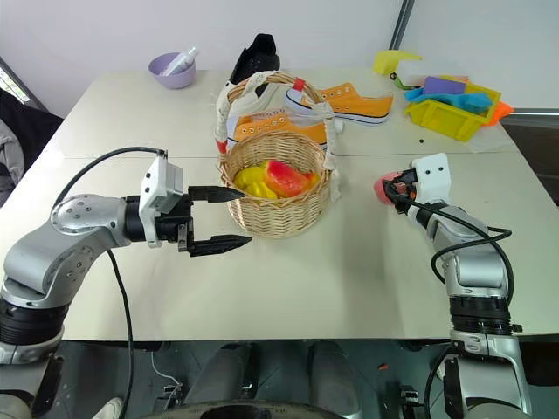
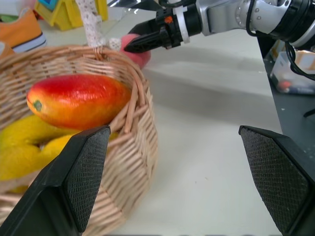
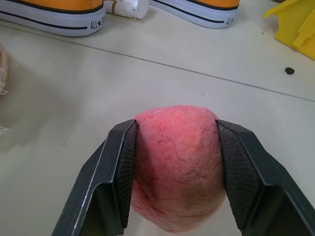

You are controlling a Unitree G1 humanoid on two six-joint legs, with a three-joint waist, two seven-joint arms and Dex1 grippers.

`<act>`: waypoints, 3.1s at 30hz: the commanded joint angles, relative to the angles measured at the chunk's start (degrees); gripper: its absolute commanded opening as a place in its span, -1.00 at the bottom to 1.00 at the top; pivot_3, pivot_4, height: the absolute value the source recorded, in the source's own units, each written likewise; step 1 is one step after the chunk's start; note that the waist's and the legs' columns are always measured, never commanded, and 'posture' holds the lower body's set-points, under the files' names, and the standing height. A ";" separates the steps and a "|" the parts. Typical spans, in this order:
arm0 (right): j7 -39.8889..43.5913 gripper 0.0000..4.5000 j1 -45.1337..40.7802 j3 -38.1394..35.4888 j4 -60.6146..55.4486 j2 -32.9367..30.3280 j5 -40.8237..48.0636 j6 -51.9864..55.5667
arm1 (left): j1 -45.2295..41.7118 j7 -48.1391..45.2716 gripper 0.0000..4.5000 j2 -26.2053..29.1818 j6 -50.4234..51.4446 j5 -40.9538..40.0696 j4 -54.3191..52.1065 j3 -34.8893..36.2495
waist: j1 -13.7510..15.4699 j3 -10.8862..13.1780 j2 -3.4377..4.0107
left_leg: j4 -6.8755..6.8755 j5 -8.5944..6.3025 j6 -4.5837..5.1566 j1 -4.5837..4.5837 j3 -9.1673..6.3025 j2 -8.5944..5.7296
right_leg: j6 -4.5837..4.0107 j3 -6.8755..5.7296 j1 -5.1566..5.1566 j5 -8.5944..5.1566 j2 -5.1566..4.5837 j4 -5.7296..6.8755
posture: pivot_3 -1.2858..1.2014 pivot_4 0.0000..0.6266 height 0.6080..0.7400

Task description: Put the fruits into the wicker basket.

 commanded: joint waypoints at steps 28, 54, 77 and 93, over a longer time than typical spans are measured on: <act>-6.93 0.00 -18.07 21.87 -26.66 13.43 1.18 11.88 | 4.44 -1.98 1.00 1.77 -14.07 2.82 7.71 7.02 | -0.07 0.09 0.10 | -0.07 0.13 -0.23 -0.41 0.04 -0.02 | -0.15 0.04 -0.57 0.13 -0.05 -0.01 | 0.03 -0.52 0.71; -6.90 0.98 -8.24 5.43 -26.21 8.90 5.86 14.35 | 4.12 2.61 1.00 -6.54 -18.58 5.30 7.05 4.19 | -0.14 0.09 0.10 | -0.10 0.14 -0.19 -0.11 0.01 0.11 | -0.23 0.08 -0.44 0.15 0.21 0.32 | 0.03 -0.52 0.71; -9.52 -0.99 -1.65 -24.40 -27.93 -2.01 9.32 13.62 | 5.76 4.23 1.00 -8.23 -22.68 7.70 11.82 4.01 | 0.28 0.10 0.12 | -0.10 0.13 -0.18 -0.29 0.03 0.03 | -0.22 0.07 -0.44 0.15 0.07 0.13 | 0.03 -0.52 0.71; -10.96 0.16 4.41 -28.11 -14.87 -4.39 3.91 2.48 | 4.12 5.72 1.00 -10.79 -25.30 9.77 15.31 2.98 | 0.02 0.10 0.21 | -0.10 0.13 -0.16 -0.06 0.29 0.16 | -0.24 0.25 -0.45 0.16 0.26 0.39 | 0.03 -0.52 0.71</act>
